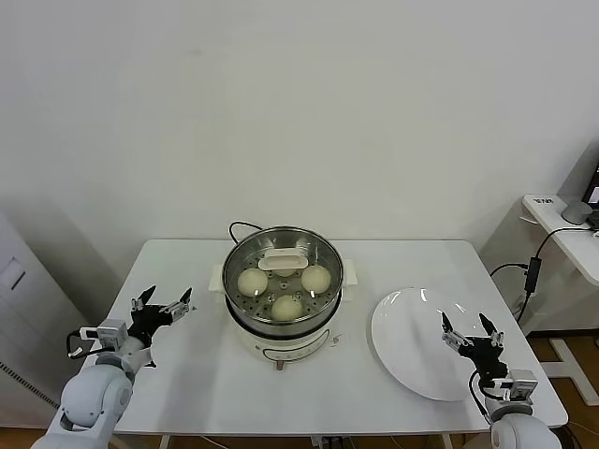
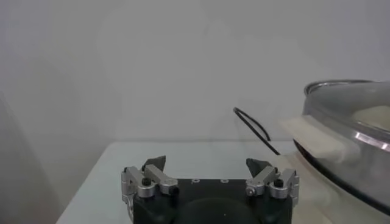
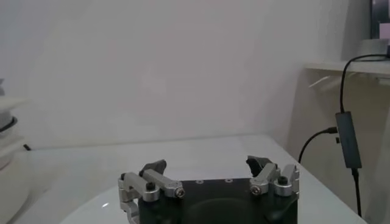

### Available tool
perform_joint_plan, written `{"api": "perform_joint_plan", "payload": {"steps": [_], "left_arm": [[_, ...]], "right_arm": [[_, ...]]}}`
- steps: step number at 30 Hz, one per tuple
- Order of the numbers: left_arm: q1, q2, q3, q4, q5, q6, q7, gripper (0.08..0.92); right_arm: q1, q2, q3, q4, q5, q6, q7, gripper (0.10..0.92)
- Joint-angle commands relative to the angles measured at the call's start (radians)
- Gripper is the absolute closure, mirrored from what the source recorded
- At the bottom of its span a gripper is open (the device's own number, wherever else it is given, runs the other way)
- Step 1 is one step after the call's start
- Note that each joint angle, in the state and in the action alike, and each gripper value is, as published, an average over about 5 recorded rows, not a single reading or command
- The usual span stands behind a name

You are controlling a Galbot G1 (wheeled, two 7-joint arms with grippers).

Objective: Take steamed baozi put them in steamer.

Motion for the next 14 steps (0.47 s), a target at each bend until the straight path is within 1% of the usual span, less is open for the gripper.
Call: {"api": "perform_joint_plan", "payload": {"steps": [1,14], "left_arm": [[0.003,-0.003,-0.003,0.0,-0.008,0.001,-0.002,0.177],[0.004,-0.005,-0.003,-0.001,-0.012,0.004,-0.003,0.177]], "right_arm": [[0.004,0.001,0.001,-0.001,-0.016,-0.005,0.013,0.203],[0.003,0.002,-0.001,-0.003,-0.024,-0.005,0.012,0.203]]}}
